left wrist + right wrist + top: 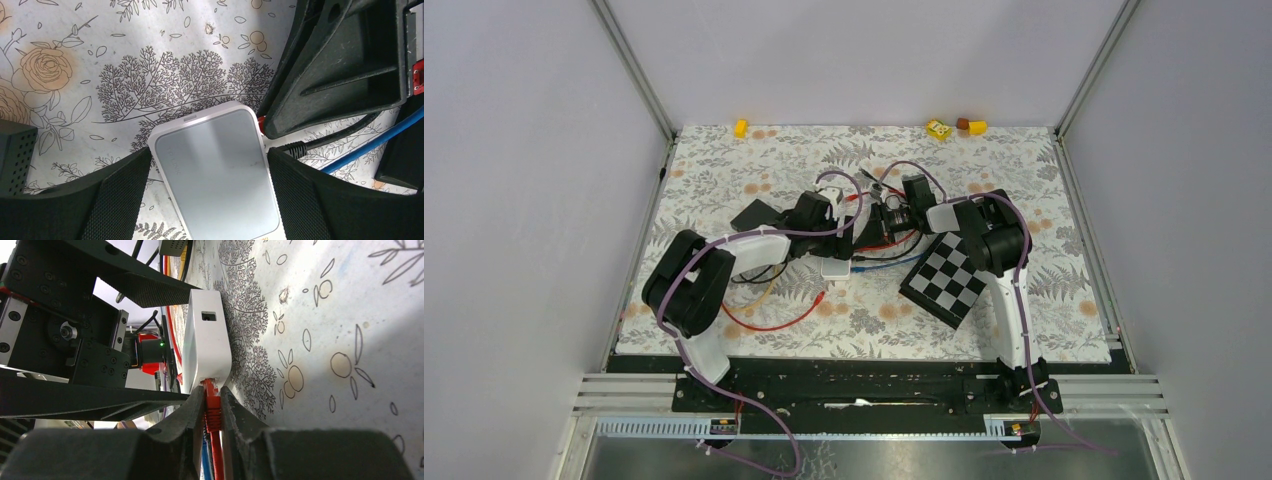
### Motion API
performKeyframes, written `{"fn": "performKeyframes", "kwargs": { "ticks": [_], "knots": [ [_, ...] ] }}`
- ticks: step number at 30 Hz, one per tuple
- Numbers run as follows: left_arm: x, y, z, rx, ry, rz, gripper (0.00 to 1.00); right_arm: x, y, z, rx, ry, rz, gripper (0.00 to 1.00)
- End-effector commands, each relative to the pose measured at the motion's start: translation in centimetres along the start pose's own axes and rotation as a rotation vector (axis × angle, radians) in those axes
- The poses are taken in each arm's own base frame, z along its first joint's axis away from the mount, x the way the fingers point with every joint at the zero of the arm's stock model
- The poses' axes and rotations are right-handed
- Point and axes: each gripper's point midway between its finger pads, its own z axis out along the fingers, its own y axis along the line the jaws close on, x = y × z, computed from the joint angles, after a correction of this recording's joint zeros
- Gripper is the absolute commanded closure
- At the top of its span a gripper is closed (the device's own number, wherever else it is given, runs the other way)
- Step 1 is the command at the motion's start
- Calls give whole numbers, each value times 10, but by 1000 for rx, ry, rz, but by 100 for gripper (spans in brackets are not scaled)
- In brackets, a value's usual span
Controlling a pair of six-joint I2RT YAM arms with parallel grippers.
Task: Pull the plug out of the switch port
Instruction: Pull the connector from the switch port.
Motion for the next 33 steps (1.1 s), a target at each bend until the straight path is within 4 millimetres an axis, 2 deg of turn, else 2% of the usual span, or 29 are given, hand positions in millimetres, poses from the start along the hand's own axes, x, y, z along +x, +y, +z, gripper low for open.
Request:
{"fn": "performKeyframes", "kwargs": {
  "ticks": [1,20,26,33],
  "knots": [
    [-14,1,-3,13,-55,-3,13,-9,11,-6,-13,-17,-46,100],
    [-11,-4,0,90,-78,6,22,-15,6,-7,48,-10,-35,100],
    [-16,0,-1,97,-91,-14,22,-16,16,-4,21,-52,-39,100],
    [-12,-5,-1,135,-72,-9,22,-15,6,-2,18,-32,-15,100]
  ]
}}
